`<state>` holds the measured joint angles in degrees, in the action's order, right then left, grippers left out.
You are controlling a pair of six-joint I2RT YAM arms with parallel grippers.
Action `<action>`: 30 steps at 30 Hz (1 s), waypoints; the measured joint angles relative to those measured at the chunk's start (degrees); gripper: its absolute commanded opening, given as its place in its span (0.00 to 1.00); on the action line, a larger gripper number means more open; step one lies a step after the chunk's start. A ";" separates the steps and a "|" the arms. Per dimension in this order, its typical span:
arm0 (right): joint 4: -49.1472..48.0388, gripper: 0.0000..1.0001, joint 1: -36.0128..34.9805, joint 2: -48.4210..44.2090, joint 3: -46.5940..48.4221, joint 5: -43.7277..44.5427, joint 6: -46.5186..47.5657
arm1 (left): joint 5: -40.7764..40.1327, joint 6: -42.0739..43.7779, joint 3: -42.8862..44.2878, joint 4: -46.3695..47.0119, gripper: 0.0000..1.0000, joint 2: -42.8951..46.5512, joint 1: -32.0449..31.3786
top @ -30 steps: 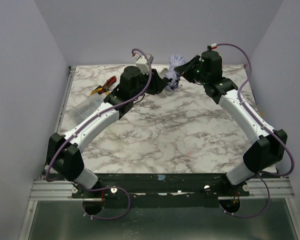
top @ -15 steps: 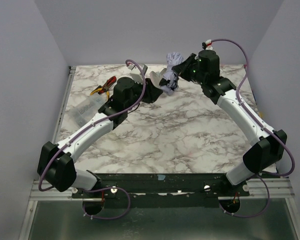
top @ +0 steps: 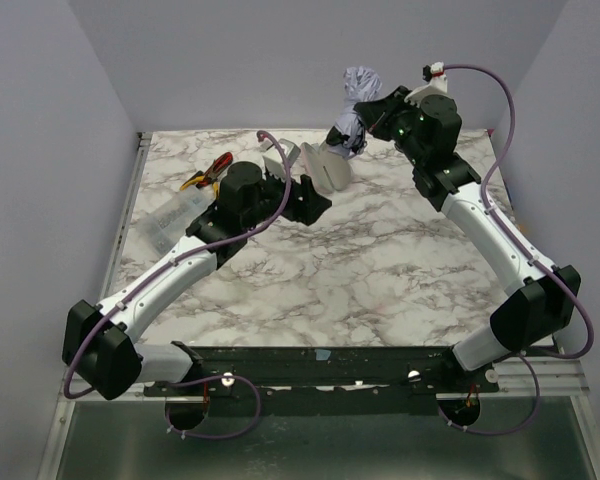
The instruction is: Open the umbrella
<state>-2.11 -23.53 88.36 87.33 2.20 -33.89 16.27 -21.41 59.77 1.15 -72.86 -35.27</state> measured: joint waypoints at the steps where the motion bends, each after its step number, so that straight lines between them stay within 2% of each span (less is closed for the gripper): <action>1: 0.00 0.01 0.00 -0.35 -0.57 -0.87 -0.28 | -0.24 0.35 2.21 -0.04 0.73 -0.92 0.00; 6: 0.07 0.01 -0.02 -2.16 -3.26 -4.83 -2.12 | -0.85 0.02 8.96 0.33 0.75 -4.94 0.26; 11: 0.07 0.01 -0.02 -3.32 -4.24 -6.86 -2.97 | -1.14 -1.36 12.07 -0.24 0.75 -8.57 0.33; 24: 0.09 0.01 -0.04 -5.88 -7.96 -9.62 -4.04 | -1.22 -4.63 13.99 -0.63 0.68 -11.87 0.52; 27: 0.09 0.01 -0.04 -6.14 -8.31 -10.34 -4.33 | -1.25 -4.92 15.02 -0.66 0.64 -12.48 0.70; 29: 0.00 0.01 -0.04 -6.47 -8.68 -10.64 -4.68 | -1.25 -5.09 15.56 -0.66 0.58 -12.81 0.83; 30: -0.02 0.01 -0.02 -6.62 -8.85 -10.67 -4.76 | -1.14 -5.25 15.74 -0.66 0.52 -12.98 1.07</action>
<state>-2.13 -23.55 81.73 78.48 -8.47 -38.65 15.14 -26.65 75.50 0.49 -85.84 -34.20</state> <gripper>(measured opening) 0.084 0.626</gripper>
